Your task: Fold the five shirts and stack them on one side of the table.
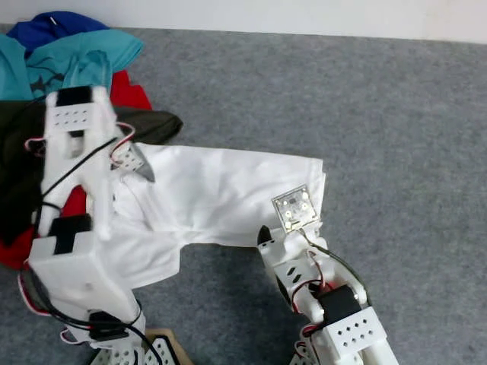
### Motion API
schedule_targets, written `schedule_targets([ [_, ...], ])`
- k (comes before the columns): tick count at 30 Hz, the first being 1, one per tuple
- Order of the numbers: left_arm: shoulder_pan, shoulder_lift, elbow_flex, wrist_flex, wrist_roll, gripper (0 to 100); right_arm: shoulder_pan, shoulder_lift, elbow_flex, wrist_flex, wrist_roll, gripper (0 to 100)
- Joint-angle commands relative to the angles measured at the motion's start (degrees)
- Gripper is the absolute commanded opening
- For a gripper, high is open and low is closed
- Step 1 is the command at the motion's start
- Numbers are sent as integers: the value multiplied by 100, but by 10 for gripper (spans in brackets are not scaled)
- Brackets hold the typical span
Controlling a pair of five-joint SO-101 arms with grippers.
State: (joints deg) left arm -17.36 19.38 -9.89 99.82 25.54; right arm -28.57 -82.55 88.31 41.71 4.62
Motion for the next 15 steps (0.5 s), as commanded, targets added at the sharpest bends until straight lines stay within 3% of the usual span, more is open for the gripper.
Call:
schedule_targets([
  [1, -259, -391, 268, 62, 26, 296, -585, 13, -409, -119, 44, 5],
  [9, -479, -444, 910, -440, 35, 291, -1921, 382, -734, -760, -202, 7],
  [15, -681, -453, 901, -615, -9, 139, -2527, 2264, -1631, -1499, -299, 7],
])
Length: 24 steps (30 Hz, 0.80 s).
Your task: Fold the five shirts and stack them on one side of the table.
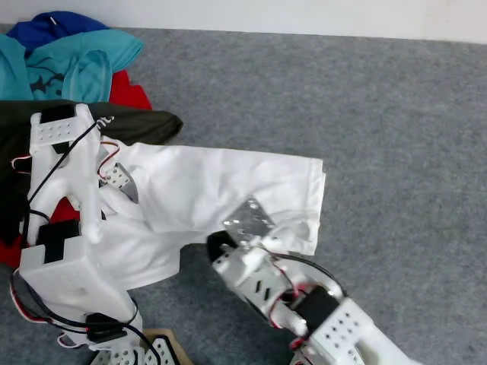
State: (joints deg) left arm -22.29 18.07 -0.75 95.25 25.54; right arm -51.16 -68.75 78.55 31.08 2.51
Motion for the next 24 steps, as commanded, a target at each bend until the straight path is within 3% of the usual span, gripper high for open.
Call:
schedule_targets([
  [1, -277, -321, 4, -273, -97, 115, -330, 1279, -857, -629, -88, 7],
  [4, -514, -312, 22, -510, -334, 73, -541, 2378, -1464, -1086, -88, 7],
  [12, -576, -295, 391, -1046, -343, 72, -936, 4576, -2563, -1516, -88, 8],
  [24, -374, -602, 426, -1231, -316, 72, -936, 5692, -2818, -2149, -79, 8],
])
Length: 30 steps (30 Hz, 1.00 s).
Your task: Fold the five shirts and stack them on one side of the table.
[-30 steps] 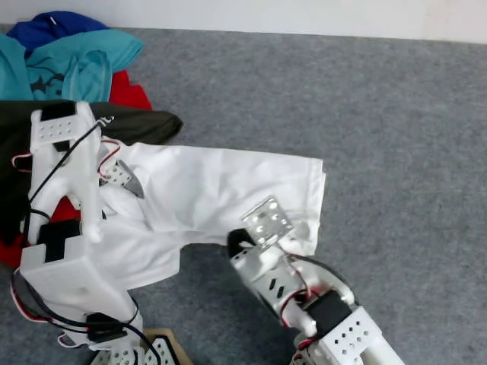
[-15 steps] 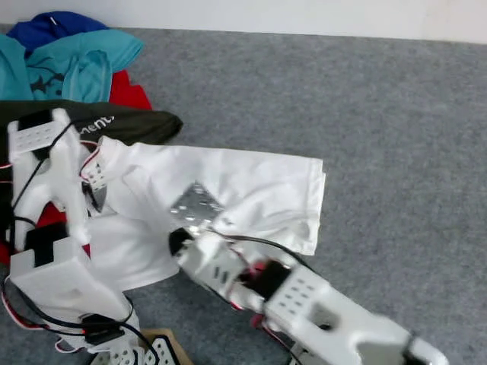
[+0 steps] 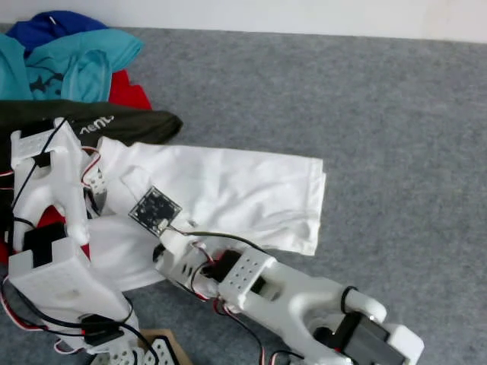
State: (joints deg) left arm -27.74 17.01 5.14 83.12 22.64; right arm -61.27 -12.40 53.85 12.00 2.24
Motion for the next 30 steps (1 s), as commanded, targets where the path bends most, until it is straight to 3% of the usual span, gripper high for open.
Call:
schedule_targets([
  [1, 189, -602, -163, -35, -18, 72, 154, 163, -435, -251, -53, 8],
  [11, 330, -804, 154, -281, -18, 73, 673, 1305, -1543, -251, -62, 8],
  [30, 171, -848, 945, -677, -62, 73, 1666, 1376, -1815, -277, 35, 8],
])
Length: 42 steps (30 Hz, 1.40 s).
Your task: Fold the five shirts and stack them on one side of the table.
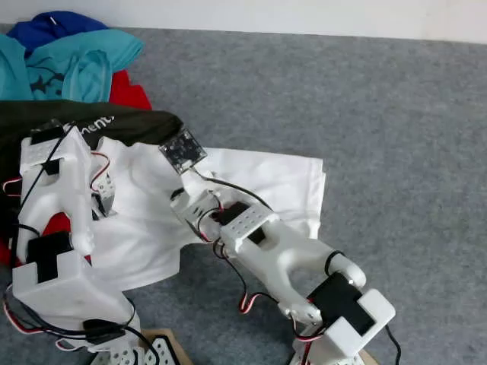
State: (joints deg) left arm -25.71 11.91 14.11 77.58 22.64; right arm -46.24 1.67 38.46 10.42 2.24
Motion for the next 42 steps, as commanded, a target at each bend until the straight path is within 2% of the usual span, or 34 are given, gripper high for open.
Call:
schedule_targets([
  [1, -84, -347, 136, -185, -62, 73, 171, -31, -277, -119, 132, 8],
  [5, -251, -356, 356, -378, -62, 73, 259, -40, -268, -119, 281, 8],
  [18, -277, -400, 470, -316, -70, 73, 567, -75, -277, -84, 273, 8],
  [22, -277, -936, 681, -88, -70, 73, 611, -92, -277, -75, 264, 8],
  [26, -277, -2097, 1165, -26, -229, 72, 558, -295, -224, -75, 264, 8],
  [32, -233, -3714, 1815, -70, -229, 73, 92, -1587, 637, 251, 255, 8],
  [37, -286, -3530, 1859, -79, -229, 74, -681, -2949, 1842, 321, 255, 12],
  [40, -435, -3152, 1745, -62, -229, 97, -1270, -3556, 2246, 1007, 211, 17],
  [42, -629, -2835, 1596, -35, -220, 136, -1525, -3785, 2273, 1490, -220, 57],
])
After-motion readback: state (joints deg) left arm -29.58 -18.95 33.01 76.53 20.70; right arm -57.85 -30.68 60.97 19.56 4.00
